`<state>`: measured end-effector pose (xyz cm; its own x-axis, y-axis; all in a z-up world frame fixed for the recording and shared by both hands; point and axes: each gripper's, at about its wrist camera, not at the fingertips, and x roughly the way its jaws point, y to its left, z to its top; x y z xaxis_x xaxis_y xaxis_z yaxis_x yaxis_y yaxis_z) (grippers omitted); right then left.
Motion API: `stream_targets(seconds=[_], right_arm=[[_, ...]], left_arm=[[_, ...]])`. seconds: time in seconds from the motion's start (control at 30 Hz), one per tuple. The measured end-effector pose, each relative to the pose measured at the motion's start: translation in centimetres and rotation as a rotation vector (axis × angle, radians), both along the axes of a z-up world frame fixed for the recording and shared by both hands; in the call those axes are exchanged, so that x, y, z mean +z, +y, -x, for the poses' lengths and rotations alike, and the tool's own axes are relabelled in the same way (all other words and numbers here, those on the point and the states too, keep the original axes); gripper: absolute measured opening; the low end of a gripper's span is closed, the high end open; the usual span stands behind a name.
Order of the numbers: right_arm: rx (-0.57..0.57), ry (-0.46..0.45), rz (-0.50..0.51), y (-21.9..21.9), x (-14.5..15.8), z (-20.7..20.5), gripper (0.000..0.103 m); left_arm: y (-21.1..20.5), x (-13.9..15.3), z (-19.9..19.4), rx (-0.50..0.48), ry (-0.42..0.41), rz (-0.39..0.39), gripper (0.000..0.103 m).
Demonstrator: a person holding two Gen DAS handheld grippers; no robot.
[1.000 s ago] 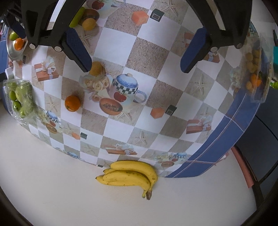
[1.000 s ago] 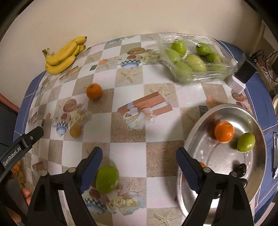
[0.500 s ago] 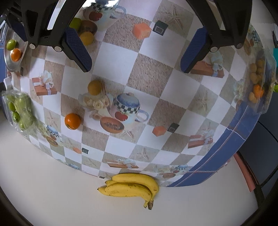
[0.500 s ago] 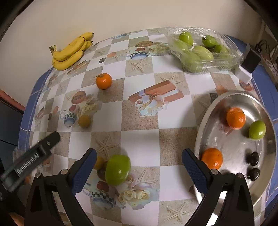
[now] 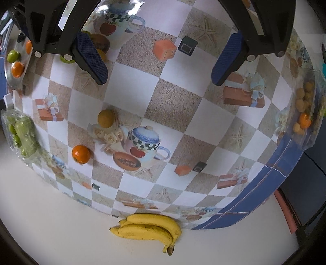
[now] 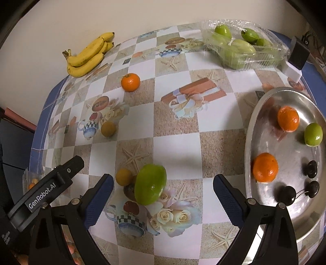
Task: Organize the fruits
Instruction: 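Grasp a green mango with the right tool while the left tool grasps a small yellow fruit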
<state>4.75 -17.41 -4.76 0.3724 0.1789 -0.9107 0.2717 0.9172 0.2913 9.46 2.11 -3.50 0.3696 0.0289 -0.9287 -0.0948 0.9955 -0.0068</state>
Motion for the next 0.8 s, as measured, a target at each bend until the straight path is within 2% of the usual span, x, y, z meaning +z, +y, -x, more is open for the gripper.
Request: stream_targets(seconds=[0.37,0.43,0.53,0.77,0.8], right_arm=[[-0.022,0.051,0.006,-0.5,-1.8,-0.2,0.097],[-0.014,0.056,-0.002,-0.3,-2.0,-0.3,0.084],[-0.001,0.048,-0.037,0.0,-2.0,-0.4,0.074],[0.053,0.034,-0.044,1.6,-1.7,-0.7,0.057],[0.06,0.033,-0.051,1.8,-1.7,-0.7,0.05]], left_arm=[[-0.4,-1.5,-0.2,-0.006,0.057,-0.029,0.103],[-0.5,-1.7,-0.2,-0.007,0.063,-0.021,0.103],[-0.4,-1.7,-0.2,0.004,0.064,-0.023,0.103],[-0.5,-1.8,-0.3,0.007,0.074,-0.003,0.103],[-0.6,-1.8,-0.3,0.005,0.073,-0.003,0.103]])
